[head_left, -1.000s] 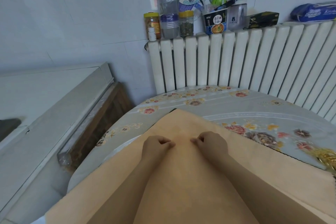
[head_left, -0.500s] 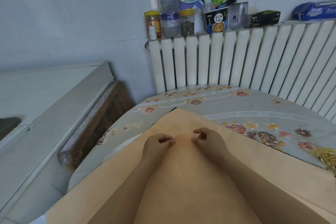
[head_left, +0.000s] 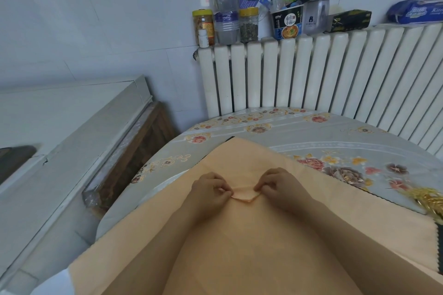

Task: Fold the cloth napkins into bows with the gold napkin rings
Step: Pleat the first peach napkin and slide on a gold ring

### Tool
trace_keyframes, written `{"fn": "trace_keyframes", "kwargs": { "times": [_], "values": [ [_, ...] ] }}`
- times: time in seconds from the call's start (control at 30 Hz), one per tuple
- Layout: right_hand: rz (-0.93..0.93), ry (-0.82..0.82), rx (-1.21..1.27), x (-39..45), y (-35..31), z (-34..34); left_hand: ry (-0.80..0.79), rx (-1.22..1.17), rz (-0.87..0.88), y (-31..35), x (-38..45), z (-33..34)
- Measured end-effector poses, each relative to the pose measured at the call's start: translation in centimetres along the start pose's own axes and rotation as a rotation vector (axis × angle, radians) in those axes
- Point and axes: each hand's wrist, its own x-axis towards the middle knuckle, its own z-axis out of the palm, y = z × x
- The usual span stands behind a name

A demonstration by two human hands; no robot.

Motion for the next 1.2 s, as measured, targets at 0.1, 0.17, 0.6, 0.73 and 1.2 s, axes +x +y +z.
{"fn": "trace_keyframes", "kwargs": {
  "times": [0.1,0.17,0.6,0.73,1.2],
  "values": [
    [0.033,0.019,-0.131,0.3,-0.6,0.3,0.008,0.159,0.001,0.9,0.5,0.2],
    [0.052,0.000,-0.168,0.5,-1.0,0.4,-0.036,0.236,-0.028,1.8,0.9,0.5],
    [-0.091,0.138,-0.222,-0.1,-1.9,0.8,0.071,0.278,0.154,3.4,0.3,0.8],
    [-0.224,0.170,-0.192,-1.9,-1.5,0.9,0.092,0.251,0.250,3.0,-1.6,1.2],
    [-0.055,-0.032,-0.130,-4.6,-1.7,0.3,-0.064,0.001,-0.056,3.7,-4.5,0.6]
  ]
}}
